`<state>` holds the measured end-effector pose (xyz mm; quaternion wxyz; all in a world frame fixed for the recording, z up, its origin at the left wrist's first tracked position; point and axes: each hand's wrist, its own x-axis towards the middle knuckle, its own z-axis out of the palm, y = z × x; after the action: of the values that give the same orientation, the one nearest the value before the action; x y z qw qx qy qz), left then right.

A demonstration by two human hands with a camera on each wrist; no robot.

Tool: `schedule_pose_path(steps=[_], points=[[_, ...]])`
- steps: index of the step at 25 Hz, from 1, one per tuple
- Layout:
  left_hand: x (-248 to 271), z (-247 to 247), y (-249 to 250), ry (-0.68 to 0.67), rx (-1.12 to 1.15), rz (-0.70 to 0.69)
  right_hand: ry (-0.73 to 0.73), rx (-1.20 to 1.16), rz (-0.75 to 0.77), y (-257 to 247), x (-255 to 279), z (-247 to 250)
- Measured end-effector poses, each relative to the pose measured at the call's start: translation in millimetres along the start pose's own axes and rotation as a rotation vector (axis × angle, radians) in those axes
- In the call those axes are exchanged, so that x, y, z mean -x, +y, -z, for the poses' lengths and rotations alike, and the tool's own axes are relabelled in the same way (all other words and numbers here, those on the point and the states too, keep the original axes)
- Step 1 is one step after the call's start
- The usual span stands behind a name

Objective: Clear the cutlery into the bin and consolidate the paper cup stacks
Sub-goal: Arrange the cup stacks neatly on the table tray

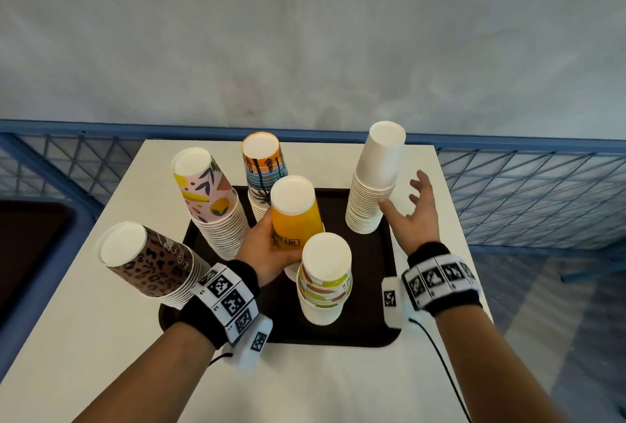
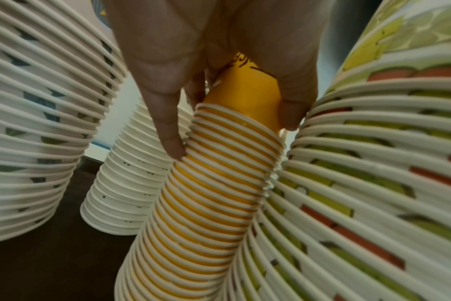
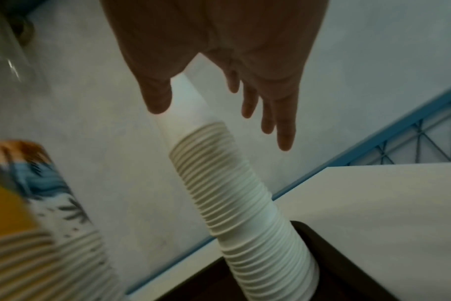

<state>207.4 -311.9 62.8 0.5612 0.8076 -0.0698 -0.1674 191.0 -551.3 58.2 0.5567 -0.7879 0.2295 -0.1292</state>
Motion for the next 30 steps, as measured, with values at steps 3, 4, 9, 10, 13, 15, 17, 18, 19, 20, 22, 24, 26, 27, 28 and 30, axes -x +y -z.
schedule_pose_path(steps=[3,4,9,10,13,15,17,18,19,20,22,24,26,27,28,30], points=[[2.5,-2.3,4.0,0.018,-0.011,-0.001,-0.158,-0.163,0.007,9.4,56.7,11.4],[3.0,-3.4,4.6,0.024,-0.01,0.001,-0.293,-0.148,0.021,9.6,75.8,10.1],[4.2,-6.7,3.9,0.049,-0.086,0.079,-0.55,-0.125,0.066,7.3,124.8,-33.5],[4.9,-6.4,4.8,0.044,-0.096,0.088,-0.508,-0.134,0.052,4.8,126.8,-38.9],[9.2,-2.1,5.4,0.041,-0.12,0.088,-0.369,-0.147,0.061,5.1,119.8,-34.1],[16.9,-0.3,4.5,0.035,-0.149,0.086,-0.275,-0.189,0.065,4.1,110.6,-21.2],[28.2,-1.0,1.4,0.004,-0.131,0.08,-0.189,-0.176,0.043,4.1,96.3,-11.2],[34.1,-2.8,0.0,-0.027,-0.111,0.086,-0.171,-0.148,0.032,3.2,89.0,-8.2],[39.6,-5.8,-1.0,-0.063,-0.094,0.09,-0.169,-0.123,0.025,2.8,82.3,-7.6],[43.6,-10.2,-2.2,-0.09,-0.082,0.093,-0.182,-0.114,0.03,3.0,76.6,-8.8],[51.6,-23.6,0.2,-0.134,-0.088,0.087,-0.231,-0.135,0.042,2.5,71.1,-12.4],[58.2,-39.1,3.9,-0.167,-0.098,0.061,-0.273,-0.171,0.049,5.9,72.6,-12.0],[62.2,-50.6,4.7,-0.199,-0.075,0.038,-0.226,-0.145,0.037,16.1,80.3,-3.5],[63.6,-53.9,4.8,-0.21,-0.051,0.035,-0.177,-0.117,0.015,21.2,87.6,3.7],[63.3,-56.0,2.9,-0.209,-0.03,0.04,-0.153,-0.126,-0.013,25.0,96.7,11.0],[64.2,-60.3,-0.5,-0.21,-0.022,0.05,-0.224,-0.188,0.008,31.7,117.2,23.2]])
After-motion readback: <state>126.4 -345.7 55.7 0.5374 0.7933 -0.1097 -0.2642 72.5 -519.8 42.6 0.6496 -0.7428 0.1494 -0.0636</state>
